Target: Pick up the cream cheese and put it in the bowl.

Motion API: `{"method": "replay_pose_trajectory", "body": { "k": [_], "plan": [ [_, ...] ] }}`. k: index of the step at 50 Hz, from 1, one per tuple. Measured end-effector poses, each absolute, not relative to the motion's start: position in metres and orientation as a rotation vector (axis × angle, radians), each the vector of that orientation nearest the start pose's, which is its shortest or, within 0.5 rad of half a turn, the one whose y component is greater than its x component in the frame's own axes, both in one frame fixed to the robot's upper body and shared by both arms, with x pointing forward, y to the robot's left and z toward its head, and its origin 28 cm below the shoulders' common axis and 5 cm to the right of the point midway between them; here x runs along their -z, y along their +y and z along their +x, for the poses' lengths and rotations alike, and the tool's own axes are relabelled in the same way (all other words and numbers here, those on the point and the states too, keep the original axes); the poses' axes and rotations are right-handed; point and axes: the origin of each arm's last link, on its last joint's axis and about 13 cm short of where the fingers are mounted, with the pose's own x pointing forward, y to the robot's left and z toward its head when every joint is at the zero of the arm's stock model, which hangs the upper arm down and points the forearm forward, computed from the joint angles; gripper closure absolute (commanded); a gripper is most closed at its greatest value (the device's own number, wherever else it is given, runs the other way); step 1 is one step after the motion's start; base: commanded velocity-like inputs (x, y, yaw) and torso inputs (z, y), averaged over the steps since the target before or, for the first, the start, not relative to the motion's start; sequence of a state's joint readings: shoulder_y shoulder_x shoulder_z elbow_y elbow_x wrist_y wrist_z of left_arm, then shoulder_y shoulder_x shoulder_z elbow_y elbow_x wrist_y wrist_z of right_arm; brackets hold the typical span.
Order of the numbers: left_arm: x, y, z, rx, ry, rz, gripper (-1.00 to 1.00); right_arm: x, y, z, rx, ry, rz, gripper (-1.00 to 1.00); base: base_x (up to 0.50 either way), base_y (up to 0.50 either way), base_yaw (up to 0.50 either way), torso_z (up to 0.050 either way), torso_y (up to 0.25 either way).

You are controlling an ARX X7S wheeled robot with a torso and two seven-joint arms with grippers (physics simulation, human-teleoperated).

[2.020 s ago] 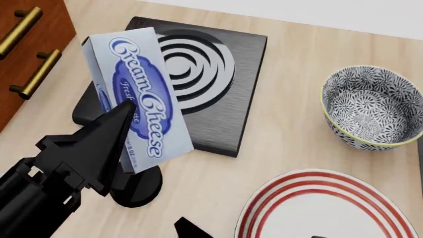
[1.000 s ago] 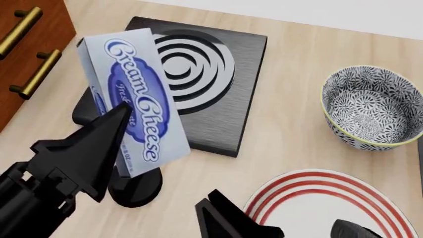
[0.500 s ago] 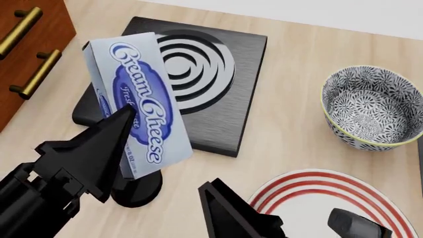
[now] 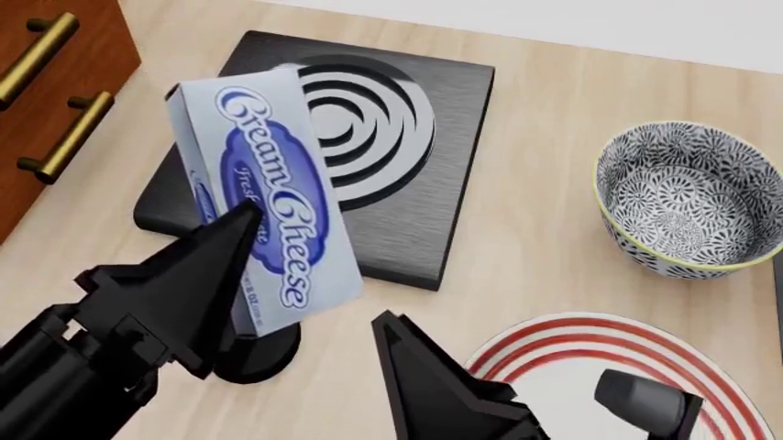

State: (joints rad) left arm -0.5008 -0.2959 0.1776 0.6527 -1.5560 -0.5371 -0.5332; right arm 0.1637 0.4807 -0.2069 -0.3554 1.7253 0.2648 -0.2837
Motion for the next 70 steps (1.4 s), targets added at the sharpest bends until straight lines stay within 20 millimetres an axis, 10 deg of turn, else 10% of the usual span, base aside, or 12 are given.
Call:
{"method": "replay_pose_trajectory", "body": {
  "k": [70],
  "plan": [
    [-0.219,0.163,0.202,0.721,-0.007,-0.748,1.0,-0.132,-0.087,0.225,-1.015,0.002,1.162,-1.0,0.0,0.0,0.0,0.0,0.0]
  ]
}}
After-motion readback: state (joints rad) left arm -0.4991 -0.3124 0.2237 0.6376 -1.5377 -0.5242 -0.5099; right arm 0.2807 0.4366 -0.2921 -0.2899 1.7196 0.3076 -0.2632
